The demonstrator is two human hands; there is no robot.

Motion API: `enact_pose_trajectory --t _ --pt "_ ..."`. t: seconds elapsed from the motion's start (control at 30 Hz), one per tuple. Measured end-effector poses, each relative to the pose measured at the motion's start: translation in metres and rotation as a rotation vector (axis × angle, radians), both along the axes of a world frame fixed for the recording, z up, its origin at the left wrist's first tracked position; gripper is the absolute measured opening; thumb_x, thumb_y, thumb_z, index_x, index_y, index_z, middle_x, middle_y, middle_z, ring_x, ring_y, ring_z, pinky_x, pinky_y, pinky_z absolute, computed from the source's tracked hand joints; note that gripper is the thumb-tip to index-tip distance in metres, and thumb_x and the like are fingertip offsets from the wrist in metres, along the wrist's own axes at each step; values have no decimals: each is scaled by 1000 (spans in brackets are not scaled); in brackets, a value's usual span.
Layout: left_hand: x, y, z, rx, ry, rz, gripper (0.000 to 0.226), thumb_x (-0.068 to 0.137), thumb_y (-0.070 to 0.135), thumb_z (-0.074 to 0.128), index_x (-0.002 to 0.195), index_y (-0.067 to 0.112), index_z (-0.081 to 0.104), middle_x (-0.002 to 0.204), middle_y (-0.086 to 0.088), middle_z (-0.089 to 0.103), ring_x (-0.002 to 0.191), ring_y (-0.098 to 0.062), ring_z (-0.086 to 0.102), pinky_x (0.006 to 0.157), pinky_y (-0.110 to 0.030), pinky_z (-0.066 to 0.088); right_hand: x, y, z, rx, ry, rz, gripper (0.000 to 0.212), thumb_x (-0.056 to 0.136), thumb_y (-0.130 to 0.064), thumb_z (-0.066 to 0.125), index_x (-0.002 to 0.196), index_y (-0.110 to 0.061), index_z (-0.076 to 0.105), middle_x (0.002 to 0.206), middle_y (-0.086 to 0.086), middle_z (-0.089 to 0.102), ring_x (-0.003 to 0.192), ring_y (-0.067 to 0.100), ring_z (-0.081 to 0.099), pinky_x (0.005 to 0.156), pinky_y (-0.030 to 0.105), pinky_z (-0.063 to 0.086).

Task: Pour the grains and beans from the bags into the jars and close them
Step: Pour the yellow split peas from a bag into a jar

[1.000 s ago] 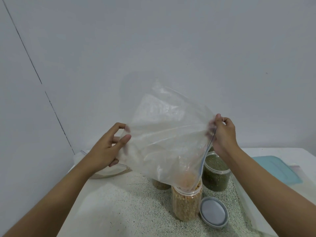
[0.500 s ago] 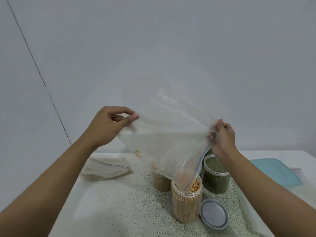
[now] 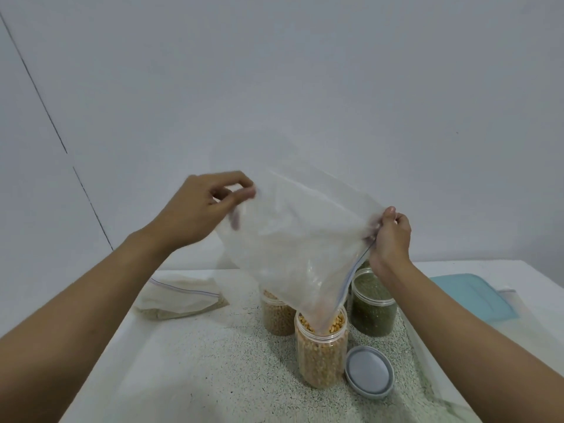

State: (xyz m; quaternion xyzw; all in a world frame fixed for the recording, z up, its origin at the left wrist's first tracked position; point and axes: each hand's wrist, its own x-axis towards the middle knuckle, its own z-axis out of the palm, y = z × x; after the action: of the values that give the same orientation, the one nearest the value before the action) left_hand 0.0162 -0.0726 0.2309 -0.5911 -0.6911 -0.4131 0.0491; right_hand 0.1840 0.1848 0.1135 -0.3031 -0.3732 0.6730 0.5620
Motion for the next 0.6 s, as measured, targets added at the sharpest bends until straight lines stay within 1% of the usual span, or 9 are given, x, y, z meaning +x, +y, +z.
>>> enact_pose_trajectory --t 0.1,0.17,0.27,0.3,0.37,0.43,0.5,0.53,0.6 --pt "-2 0 4 78 -26 17 19 102 39 57 93 25 68 58 -4 70 46 -17 33 45 -25 30 1 -1 8 2 51 20 28 111 -31 37 88 -17 42 71 -2 48 49 9 41 49 23 42" --pt "-1 0 8 81 10 15 20 103 38 55 94 25 67 58 -4 69 45 -17 34 45 -24 30 3 -3 12 29 44 16 27 111 -31 37 88 -17 42 71 -2 48 50 9 42 50 23 41" --pt "-2 -3 2 94 72 53 22 104 42 53 95 27 65 64 0 71 51 -29 43 49 -35 36 5 -4 14 8 33 5 25 111 -30 38 90 -17 41 75 -1 47 52 8 43 50 22 42" --pt "-6 -4 0 95 110 94 23 104 45 51 95 28 64 68 1 70 54 -29 46 52 -36 39 6 -3 15 8 40 1 24 111 -29 38 91 -17 41 75 -2 47 50 7 44 49 22 42" --pt "-15 -5 -6 49 201 184 25 102 53 46 96 33 61 72 1 66 53 -21 46 59 -35 43 9 -2 19 12 49 -7 23 111 -27 38 90 -18 40 74 -2 46 47 6 42 47 21 41" --pt "-24 -7 -14 6 252 265 28 101 58 42 97 36 58 69 1 61 53 -17 48 62 -36 47 11 -1 22 13 46 5 24 111 -26 40 88 -18 39 74 -2 45 46 6 41 48 23 40" --pt "-31 -7 -25 -6 262 328 29 102 58 40 95 34 55 61 -3 56 53 -20 51 61 -37 48 12 -4 23 11 64 42 25 110 -27 43 87 -18 40 72 -1 46 45 7 41 49 24 41" --pt "-33 -7 -32 -17 254 347 30 103 57 40 93 32 55 57 -4 53 51 -21 48 59 -36 46 12 -4 23 10 76 67 25 109 -27 45 87 -17 41 70 -1 47 46 8 42 49 24 42" --pt "-37 -8 -44 -52 190 346 31 103 53 42 89 28 55 52 -9 48 46 -18 38 54 -33 40 15 -6 27 24 91 119 24 108 -27 49 87 -16 44 67 -1 51 47 9 44 49 24 45"
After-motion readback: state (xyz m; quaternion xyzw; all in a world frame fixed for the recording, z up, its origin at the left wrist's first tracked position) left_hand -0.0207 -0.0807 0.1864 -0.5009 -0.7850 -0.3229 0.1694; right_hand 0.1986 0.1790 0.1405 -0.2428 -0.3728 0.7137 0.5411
